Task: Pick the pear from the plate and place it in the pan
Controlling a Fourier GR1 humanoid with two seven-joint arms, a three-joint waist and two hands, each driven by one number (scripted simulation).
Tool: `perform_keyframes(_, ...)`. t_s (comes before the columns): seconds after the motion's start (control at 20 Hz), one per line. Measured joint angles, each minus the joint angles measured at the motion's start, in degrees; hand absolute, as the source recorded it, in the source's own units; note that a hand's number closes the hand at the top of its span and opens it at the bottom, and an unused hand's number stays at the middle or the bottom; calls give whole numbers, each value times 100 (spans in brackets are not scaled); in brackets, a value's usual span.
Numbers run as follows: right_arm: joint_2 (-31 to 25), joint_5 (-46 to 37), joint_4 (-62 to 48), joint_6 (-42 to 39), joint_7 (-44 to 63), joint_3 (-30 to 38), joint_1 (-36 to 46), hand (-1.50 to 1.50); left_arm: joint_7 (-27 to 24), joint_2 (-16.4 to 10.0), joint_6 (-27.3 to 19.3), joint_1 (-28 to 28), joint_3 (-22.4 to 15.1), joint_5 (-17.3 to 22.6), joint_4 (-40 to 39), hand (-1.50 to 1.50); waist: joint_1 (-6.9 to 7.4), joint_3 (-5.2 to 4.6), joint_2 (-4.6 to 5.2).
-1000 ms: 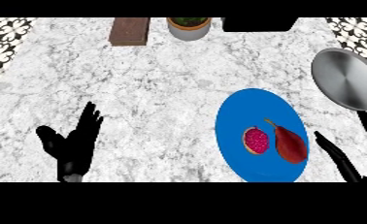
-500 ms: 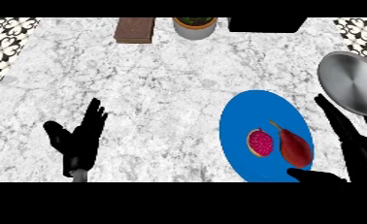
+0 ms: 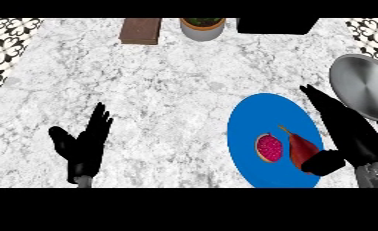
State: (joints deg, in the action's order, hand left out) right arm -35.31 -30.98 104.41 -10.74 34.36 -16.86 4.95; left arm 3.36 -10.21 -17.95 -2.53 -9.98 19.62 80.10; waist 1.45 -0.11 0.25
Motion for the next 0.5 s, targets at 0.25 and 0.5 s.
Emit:
perform_keyframes(0.25, 139, -94, -528, -725, 188, -47, 540, -150, 97, 28, 14, -45, 66, -27, 91, 0, -69, 5, -15)
perform_keyframes(0.5, 226, 119, -950, -1509, 311, -126, 654, -150, 129, 90, -15, -114, 45, -96, 200, 0, -92, 8, -19)
